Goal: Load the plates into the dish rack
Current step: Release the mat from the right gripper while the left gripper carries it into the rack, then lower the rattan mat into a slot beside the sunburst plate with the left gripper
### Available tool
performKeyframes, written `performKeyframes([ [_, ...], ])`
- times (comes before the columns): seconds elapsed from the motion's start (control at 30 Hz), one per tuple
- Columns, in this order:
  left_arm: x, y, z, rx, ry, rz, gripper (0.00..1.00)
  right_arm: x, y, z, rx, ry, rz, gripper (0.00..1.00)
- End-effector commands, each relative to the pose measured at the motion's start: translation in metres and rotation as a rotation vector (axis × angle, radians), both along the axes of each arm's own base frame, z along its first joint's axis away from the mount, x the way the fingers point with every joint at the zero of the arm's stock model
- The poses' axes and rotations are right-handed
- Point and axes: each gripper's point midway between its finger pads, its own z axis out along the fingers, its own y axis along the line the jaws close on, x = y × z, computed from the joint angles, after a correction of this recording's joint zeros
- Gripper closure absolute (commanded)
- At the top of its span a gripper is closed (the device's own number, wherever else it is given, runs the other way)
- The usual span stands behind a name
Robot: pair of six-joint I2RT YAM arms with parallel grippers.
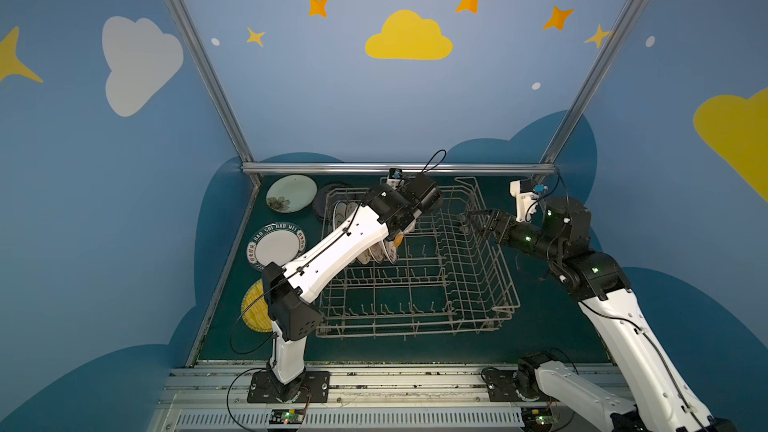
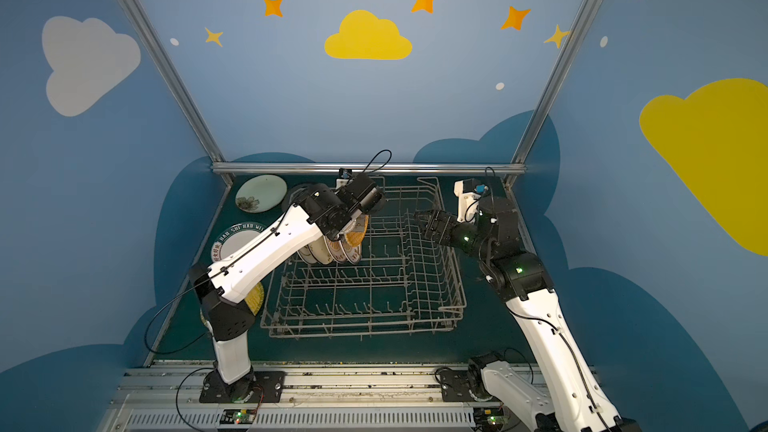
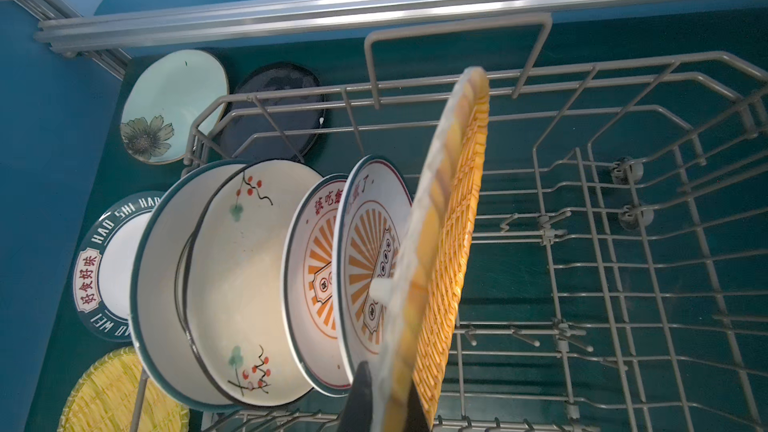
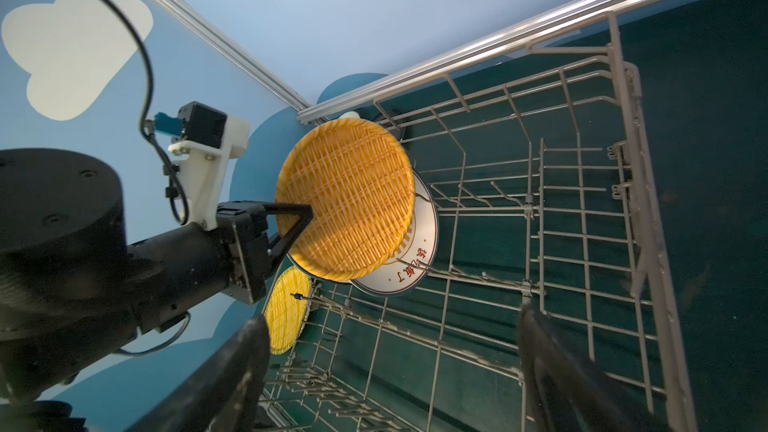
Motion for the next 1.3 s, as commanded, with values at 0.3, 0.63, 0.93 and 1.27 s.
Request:
performKeyframes([
  [0.3,0.01,0.003,-0.008,0.132,-0.026,0.097,0.96,-0.017,0.015,0.009,0.044,-0.07,0.12,0.09],
  [0.63,0.01,-0.014,-0.036,0.13,0.066,0.082,0.96,-0.016,0.018,0.006,0.051,-0.059,0.138,0.09],
  [0.93,0.005,-0.031,-0.06,0.06,0.142,0.059,0.96,-0.015,0.019,0.001,0.047,-0.039,0.14,0.09],
  [1.27,0.003,-0.037,-0.074,0.027,0.185,0.052,0.96,-0.013,0.021,-0.002,0.053,-0.027,0.144,0.09],
])
